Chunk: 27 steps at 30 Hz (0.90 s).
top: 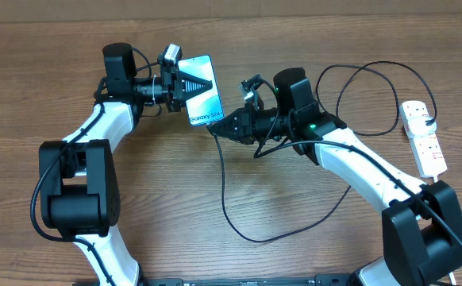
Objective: Plug charger to phone and switch on socket
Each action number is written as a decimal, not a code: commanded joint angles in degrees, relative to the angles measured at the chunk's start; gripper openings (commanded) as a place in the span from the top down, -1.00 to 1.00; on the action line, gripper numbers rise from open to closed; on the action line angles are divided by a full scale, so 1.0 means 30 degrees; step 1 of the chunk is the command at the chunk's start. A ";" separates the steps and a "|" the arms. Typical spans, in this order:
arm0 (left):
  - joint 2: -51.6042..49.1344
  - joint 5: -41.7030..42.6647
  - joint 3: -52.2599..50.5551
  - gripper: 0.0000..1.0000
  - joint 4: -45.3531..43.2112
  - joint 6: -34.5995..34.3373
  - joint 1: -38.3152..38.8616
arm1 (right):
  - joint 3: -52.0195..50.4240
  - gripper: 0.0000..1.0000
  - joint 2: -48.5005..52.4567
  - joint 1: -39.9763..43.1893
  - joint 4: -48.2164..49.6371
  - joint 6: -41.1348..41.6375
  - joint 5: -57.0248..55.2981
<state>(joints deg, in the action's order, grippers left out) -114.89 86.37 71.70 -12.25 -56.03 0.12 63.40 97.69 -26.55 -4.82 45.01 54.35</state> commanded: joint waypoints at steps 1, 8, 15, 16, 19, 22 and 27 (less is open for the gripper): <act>0.0087 0.1071 0.0146 0.91 0.0007 -0.0182 0.0182 | 0.0226 0.93 0.0015 -0.0583 0.0517 0.0051 -0.2084; 0.0087 0.1384 0.0146 0.92 0.0146 -0.0270 0.0182 | 0.0226 0.93 0.0015 -0.1472 0.0517 -0.0452 -0.4605; 0.0087 0.1384 0.0146 0.91 0.0138 -0.0262 0.0182 | 0.0226 0.93 0.0015 -0.1180 -0.0073 -0.0765 -0.4233; 0.0087 0.1384 0.0146 0.91 0.0138 -0.0255 0.0182 | 0.0226 0.93 0.0015 -0.1100 -0.0087 -0.1326 -0.3526; 0.0087 0.1370 0.0146 0.91 0.0138 -0.0255 0.0182 | 0.0226 0.93 0.0015 -0.0933 -0.0299 -0.2040 -0.1843; 0.0087 0.1362 0.0146 0.92 0.0131 -0.0262 0.0175 | 0.0226 0.93 0.0007 -0.0925 -0.0831 -0.2820 -0.1246; 0.0087 0.1377 0.0146 0.91 0.0138 -0.0226 -0.0051 | 0.0226 0.92 -0.0466 -0.1180 -0.2157 -0.4160 -0.2084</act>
<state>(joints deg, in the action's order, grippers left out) -114.89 87.94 71.70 -11.64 -56.05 0.38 63.42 97.69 -29.56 -10.46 36.47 48.64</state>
